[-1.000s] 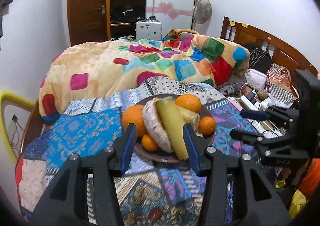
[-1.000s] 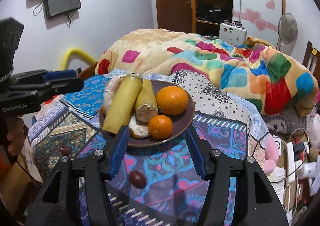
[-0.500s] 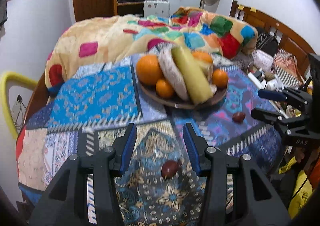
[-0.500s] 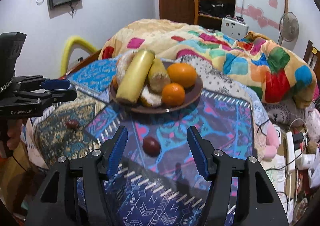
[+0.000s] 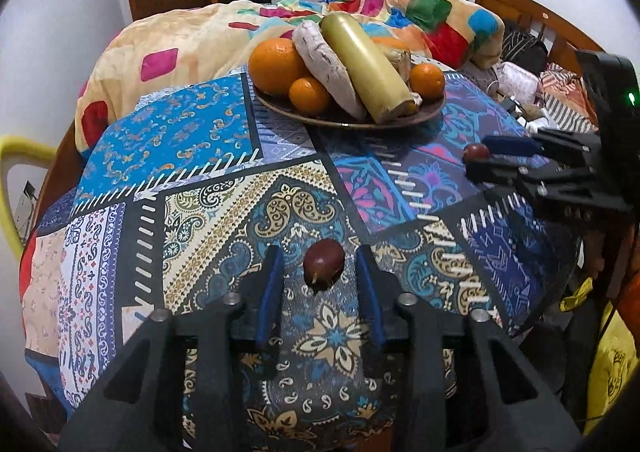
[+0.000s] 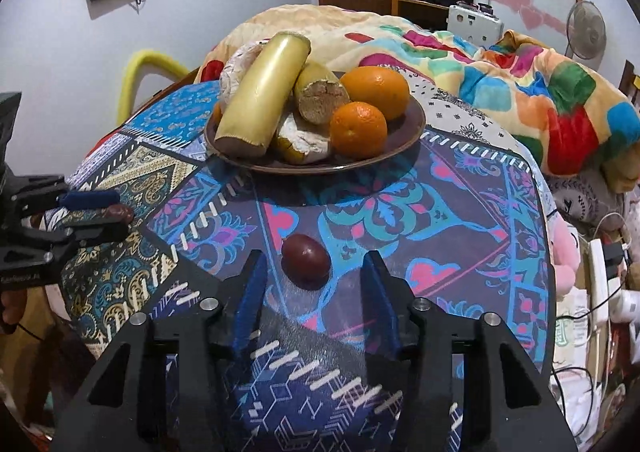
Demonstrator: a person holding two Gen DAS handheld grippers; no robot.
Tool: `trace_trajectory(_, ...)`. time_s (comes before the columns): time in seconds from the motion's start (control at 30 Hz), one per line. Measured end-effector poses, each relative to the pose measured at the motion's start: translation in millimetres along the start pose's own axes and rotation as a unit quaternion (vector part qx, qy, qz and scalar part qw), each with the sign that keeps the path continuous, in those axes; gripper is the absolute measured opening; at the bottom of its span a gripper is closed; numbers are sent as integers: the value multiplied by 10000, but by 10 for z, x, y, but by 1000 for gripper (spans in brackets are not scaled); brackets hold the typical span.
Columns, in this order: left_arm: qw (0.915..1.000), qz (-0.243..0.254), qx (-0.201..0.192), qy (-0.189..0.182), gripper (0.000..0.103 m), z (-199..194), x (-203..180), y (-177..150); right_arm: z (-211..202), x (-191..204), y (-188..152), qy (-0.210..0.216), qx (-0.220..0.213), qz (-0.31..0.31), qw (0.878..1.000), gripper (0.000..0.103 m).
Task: Organize fruits
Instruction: 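Grasp a dark red date with the left gripper while the right gripper grasps another date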
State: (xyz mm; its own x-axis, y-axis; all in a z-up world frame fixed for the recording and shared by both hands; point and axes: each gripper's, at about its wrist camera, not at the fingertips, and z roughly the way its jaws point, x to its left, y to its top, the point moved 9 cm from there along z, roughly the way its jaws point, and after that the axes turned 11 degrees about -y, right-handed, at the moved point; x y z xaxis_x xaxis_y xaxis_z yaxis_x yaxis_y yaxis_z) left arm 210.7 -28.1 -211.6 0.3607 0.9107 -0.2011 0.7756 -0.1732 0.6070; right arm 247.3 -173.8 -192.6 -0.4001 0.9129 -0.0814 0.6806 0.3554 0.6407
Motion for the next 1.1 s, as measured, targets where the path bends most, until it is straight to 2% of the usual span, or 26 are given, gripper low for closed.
trace_trajectory(0.3,9997,-60,-127,-194,21,-37,24,-34,4,75,11,112,-26,-68,9999,22)
trace_trajectory(0.4,9996,-106,-177,-197,15,-48,41,-21,3,65,21,180,-20,-30,9998,21)
trace_trajectory(0.63,9994,-76,-301,-135,14,-97,72,128,-117,-22,118,134,-222,43,9997,21)
trace_trajectory(0.9,9976,32,-678,-155,14,-169,39,558,-280,-101,408,99,-616,122,9980,21)
trace_trajectory(1.1,9968,168,-756,-194,14,-54,-2,821,-152,-30,559,193,-612,27,9979,21)
